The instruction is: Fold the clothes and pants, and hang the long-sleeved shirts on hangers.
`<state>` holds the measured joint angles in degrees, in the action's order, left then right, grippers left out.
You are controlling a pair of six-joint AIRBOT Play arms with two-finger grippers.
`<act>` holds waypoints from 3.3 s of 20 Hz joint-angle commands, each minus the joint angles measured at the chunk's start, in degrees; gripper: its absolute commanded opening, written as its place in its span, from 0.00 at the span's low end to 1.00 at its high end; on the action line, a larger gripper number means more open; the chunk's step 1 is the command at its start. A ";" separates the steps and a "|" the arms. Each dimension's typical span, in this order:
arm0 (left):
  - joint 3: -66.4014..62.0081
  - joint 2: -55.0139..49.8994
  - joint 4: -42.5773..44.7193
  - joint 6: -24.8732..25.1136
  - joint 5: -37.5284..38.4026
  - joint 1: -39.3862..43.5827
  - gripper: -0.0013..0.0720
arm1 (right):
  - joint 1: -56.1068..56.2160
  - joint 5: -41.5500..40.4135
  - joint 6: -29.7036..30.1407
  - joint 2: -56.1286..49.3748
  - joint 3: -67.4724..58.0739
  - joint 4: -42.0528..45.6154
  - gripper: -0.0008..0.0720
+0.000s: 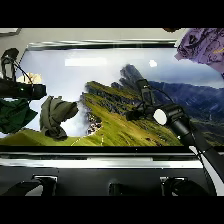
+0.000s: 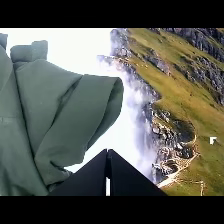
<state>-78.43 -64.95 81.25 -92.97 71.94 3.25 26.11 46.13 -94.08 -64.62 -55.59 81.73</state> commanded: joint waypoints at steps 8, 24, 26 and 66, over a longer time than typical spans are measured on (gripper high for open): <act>0.02 0.02 0.00 0.00 0.00 0.04 0.04 | 0.04 0.00 -0.11 -0.02 -0.02 -0.02 0.06; 0.02 0.04 -0.02 0.00 0.09 0.04 0.04 | 0.04 0.00 -0.11 -0.02 -0.04 -0.04 0.06; 0.11 -0.37 0.68 -3.41 1.27 -0.02 0.51 | 0.04 0.00 -0.11 -0.02 -0.02 -0.02 0.06; -5.84 -25.05 -23.19 -6.99 -15.06 18.64 0.78 | -15.41 16.46 -15.63 19.63 6.73 11.28 0.60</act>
<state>-84.12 -91.57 58.15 -103.02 53.47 28.71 19.77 67.64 -105.19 -44.82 -51.24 100.44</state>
